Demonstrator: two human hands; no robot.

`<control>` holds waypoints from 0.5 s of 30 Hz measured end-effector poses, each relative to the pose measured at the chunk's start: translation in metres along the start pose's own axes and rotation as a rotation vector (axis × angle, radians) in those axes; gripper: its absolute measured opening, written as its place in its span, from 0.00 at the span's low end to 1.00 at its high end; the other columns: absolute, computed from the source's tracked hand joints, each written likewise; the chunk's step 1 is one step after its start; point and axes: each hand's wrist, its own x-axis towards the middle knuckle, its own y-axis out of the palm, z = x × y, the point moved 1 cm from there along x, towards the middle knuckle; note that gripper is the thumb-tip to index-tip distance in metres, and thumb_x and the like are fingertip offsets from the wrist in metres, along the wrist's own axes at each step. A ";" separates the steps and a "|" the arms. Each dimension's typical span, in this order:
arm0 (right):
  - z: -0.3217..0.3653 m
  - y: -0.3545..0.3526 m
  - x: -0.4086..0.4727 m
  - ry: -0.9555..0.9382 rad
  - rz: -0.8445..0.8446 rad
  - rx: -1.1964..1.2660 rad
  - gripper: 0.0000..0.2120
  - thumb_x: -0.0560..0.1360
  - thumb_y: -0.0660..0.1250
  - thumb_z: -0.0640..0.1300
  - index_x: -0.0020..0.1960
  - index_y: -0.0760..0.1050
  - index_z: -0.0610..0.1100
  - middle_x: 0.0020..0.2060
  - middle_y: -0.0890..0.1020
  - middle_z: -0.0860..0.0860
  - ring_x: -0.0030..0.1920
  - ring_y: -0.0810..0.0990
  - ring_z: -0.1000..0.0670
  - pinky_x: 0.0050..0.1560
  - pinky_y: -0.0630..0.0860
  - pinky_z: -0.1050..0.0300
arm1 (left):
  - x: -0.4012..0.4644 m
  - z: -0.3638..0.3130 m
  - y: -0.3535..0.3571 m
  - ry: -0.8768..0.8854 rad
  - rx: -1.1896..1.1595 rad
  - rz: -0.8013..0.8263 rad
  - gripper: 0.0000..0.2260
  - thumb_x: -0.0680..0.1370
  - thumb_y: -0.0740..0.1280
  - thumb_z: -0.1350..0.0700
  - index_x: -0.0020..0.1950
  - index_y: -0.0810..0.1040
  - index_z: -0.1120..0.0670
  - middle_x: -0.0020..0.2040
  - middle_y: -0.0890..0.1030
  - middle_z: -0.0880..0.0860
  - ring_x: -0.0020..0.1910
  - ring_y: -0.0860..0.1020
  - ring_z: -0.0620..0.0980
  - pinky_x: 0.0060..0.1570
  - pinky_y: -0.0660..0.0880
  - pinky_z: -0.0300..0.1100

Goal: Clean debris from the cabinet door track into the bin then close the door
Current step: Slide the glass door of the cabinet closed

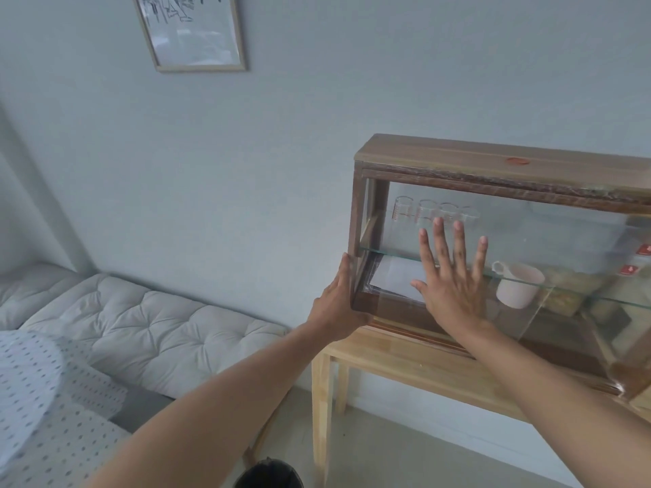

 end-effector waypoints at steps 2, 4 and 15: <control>0.007 0.003 0.005 -0.007 -0.003 0.019 0.58 0.72 0.78 0.58 0.87 0.44 0.44 0.87 0.45 0.41 0.85 0.43 0.33 0.80 0.40 0.23 | 0.000 0.000 0.001 -0.007 -0.009 -0.003 0.62 0.71 0.80 0.48 0.78 0.26 0.36 0.85 0.54 0.46 0.78 0.66 0.59 0.69 0.72 0.60; 0.014 0.004 0.010 -0.013 -0.001 0.030 0.58 0.72 0.77 0.58 0.87 0.43 0.44 0.87 0.45 0.42 0.85 0.44 0.34 0.80 0.40 0.23 | 0.001 0.000 0.002 -0.010 -0.009 -0.005 0.63 0.70 0.81 0.47 0.78 0.26 0.35 0.86 0.52 0.45 0.78 0.66 0.60 0.69 0.72 0.61; 0.054 0.003 0.032 -0.024 0.005 0.057 0.57 0.74 0.77 0.57 0.87 0.41 0.45 0.87 0.43 0.43 0.86 0.40 0.36 0.80 0.38 0.25 | 0.003 0.004 0.003 0.006 0.001 -0.026 0.64 0.70 0.81 0.46 0.77 0.25 0.34 0.86 0.50 0.43 0.78 0.67 0.57 0.68 0.74 0.58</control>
